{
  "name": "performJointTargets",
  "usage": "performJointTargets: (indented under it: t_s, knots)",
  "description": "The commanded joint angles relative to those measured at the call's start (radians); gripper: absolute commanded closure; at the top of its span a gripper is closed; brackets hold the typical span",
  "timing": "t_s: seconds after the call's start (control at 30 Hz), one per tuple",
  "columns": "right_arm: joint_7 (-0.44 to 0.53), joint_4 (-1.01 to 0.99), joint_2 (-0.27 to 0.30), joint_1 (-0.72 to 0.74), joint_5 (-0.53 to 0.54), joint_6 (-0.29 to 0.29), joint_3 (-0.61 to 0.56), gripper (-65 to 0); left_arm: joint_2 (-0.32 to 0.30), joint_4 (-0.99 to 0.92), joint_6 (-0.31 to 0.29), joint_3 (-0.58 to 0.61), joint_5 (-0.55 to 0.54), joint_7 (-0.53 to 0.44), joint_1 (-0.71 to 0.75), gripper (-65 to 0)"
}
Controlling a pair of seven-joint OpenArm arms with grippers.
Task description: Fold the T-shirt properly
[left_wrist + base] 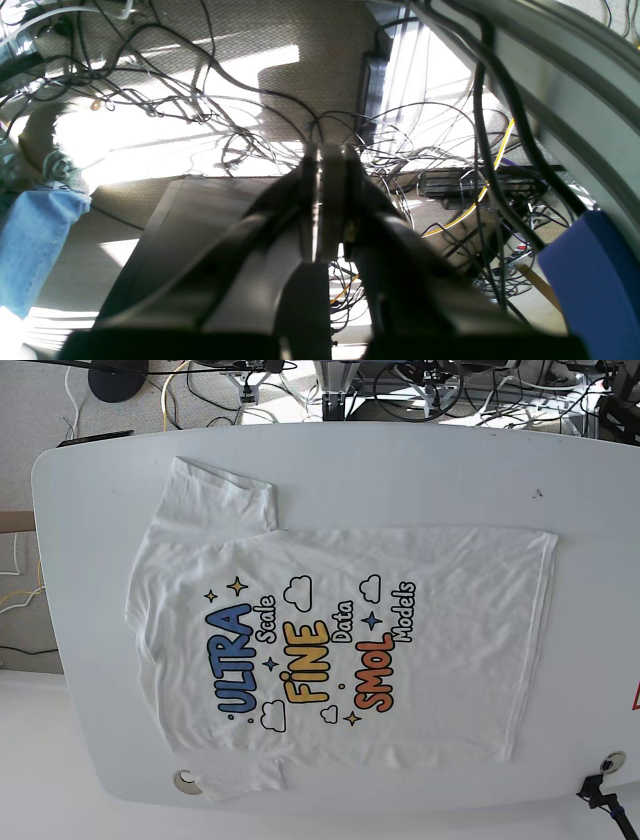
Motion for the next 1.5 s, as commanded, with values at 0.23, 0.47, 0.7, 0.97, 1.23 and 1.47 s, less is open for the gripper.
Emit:
performJointTargets:
  t_s: [0.23,0.47,0.7,0.97,1.23,1.47]
  knots:
    - [-0.003,-0.003,0.001,0.015,-0.004,0.013,-0.002,-1.2,-0.010,-0.003,-0.005,0.005,0.003,0.006,0.010,0.0]
    - [-0.003,-0.002,0.000,0.017,-0.003,0.019,-0.001,-1.2,-0.010,-0.003,-0.004,0.003,0.005,0.007,0.009,0.0]
    - [-0.004,-0.001,0.004,0.017,-0.006,0.026,0.000,-1.3,-0.011,-0.003,-0.007,0.003,0.001,0.003,0.008,0.0]
    - [0.010,-0.005,0.021,0.006,-0.006,0.039,-0.001,-1.1,-0.023,-0.003,-0.007,0.006,0.002,-0.013,0.013,0.0]
    - [-0.009,0.003,0.018,0.010,-0.007,0.011,0.000,-0.6,-0.025,0.000,0.001,0.007,0.006,-0.001,0.014,-0.5]
    - [-0.009,0.006,0.019,-0.003,-0.015,-0.038,-0.001,-0.6,-0.034,0.001,0.003,0.007,0.007,0.000,0.017,-1.2]
